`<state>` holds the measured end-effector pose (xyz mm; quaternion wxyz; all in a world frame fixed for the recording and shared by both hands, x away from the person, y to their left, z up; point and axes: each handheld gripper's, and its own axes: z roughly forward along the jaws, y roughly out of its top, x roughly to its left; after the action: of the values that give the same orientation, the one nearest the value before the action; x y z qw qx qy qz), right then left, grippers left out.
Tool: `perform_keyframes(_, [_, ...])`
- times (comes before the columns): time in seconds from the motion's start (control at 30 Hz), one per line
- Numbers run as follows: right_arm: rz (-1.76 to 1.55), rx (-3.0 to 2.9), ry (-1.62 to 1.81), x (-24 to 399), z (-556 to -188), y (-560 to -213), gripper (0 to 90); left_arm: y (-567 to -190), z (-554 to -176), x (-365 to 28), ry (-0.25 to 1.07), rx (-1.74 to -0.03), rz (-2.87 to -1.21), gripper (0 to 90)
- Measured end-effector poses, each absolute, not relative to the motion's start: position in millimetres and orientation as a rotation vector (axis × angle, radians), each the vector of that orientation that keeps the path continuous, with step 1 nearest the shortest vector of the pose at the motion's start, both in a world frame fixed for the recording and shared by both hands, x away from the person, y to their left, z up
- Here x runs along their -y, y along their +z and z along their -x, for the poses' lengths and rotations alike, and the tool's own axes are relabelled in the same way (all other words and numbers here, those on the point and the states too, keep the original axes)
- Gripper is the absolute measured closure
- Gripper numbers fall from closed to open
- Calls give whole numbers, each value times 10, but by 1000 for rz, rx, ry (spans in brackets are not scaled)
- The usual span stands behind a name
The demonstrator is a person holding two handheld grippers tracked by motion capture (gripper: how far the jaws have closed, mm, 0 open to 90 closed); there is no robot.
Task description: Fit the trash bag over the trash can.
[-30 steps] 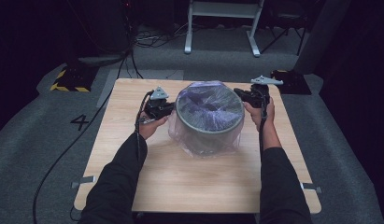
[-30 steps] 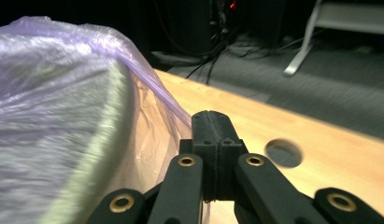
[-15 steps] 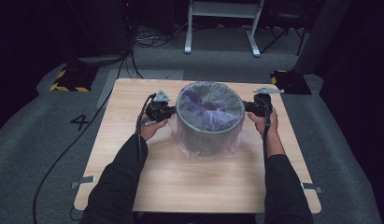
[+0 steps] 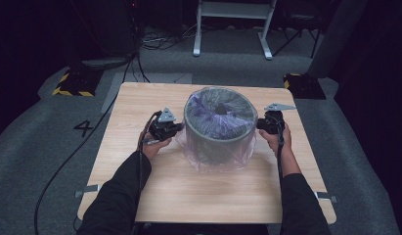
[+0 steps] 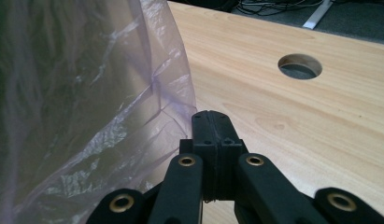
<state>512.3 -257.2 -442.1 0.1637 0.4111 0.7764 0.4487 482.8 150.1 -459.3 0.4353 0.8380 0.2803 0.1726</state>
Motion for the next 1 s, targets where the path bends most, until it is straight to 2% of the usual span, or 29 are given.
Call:
perform_keyframes(0.27, [-1213, -2233, 1248, 2596, -5132, -4571, 900, -4680, -4778, -1553, 437, -709, -2114, 856])
perform_keyframes(0.5, [-1256, -2234, 1213, 2646, -5162, -4646, 900, -4666, -4730, -1645, 453, -730, -2091, 726])
perform_keyframes(0.6, [-1275, -2233, 1183, 2661, -5173, -4677, 892, -4636, -4680, -1682, 474, -742, -2084, 635])
perform_keyframes(0.67, [-1301, -2217, 1155, 2680, -5182, -4694, 873, -4598, -4637, -1713, 484, -747, -2078, 498])
perform_keyframes(0.77, [-1306, -2205, 1166, 2711, -5173, -4685, 855, -4515, -4537, -1766, 533, -724, -2048, 355])
perform_keyframes(0.83, [-1305, -2187, 1174, 2736, -5159, -4652, 808, -4437, -4458, -1791, 545, -706, -2055, 289])
perform_keyframes(0.87, [-1307, -2166, 1184, 2756, -5151, -4625, 745, -4406, -4419, -1796, 553, -700, -2061, 255])
perform_keyframes(1.0, [-1312, -2102, 1247, 2846, -5107, -4514, 576, -4335, -4252, -1841, 523, -674, -2069, 200])
